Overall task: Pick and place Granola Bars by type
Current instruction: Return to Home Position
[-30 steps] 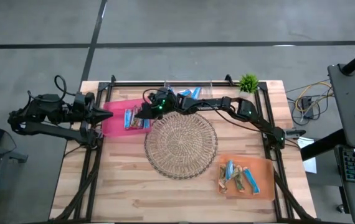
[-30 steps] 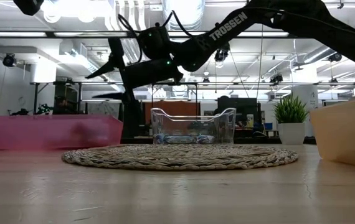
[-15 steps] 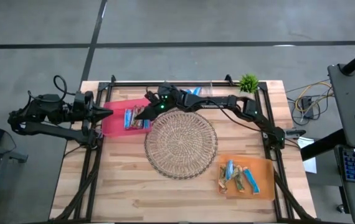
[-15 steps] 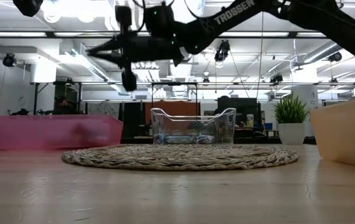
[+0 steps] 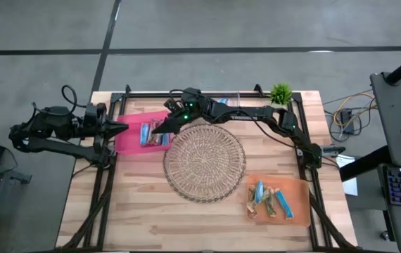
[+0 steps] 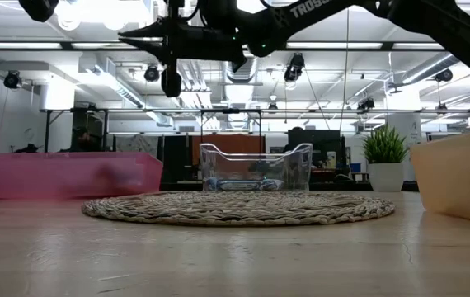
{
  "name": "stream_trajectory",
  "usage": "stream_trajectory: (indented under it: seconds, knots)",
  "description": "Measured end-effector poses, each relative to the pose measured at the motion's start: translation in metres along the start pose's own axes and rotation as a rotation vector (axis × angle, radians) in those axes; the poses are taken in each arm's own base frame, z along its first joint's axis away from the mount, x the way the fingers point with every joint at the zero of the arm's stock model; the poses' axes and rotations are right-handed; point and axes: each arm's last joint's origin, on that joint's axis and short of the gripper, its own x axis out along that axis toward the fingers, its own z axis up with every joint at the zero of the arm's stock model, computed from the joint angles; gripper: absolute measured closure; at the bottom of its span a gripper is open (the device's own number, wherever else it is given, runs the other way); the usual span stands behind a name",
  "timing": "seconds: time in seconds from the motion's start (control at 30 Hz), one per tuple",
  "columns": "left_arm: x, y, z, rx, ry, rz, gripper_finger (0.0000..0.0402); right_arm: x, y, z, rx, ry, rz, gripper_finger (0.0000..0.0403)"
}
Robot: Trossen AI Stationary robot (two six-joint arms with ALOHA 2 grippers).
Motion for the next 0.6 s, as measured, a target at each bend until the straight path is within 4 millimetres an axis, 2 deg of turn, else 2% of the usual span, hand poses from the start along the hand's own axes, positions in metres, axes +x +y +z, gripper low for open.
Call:
stream_trajectory:
  seconds: [0.17, 0.23, 0.4, 0.6]
  knots:
    - [0.002, 0.0, 0.0, 0.002, 0.006, 0.003, 0.0401, -0.001, 0.003, 0.0, 0.002, 0.037, 0.028, 0.039]
    - [0.003, -0.001, 0.0, 0.009, 0.009, 0.011, 0.0401, -0.002, 0.01, 0.0, -0.035, 0.042, 0.044, 0.039]
    - [0.007, -0.001, 0.0, 0.055, 0.007, 0.057, 0.0401, -0.015, 0.049, 0.007, -0.207, 0.094, 0.166, 0.039]
    - [0.008, -0.001, 0.0, 0.063, 0.011, 0.059, 0.0401, -0.045, 0.106, 0.017, -0.326, 0.124, 0.292, 0.039]
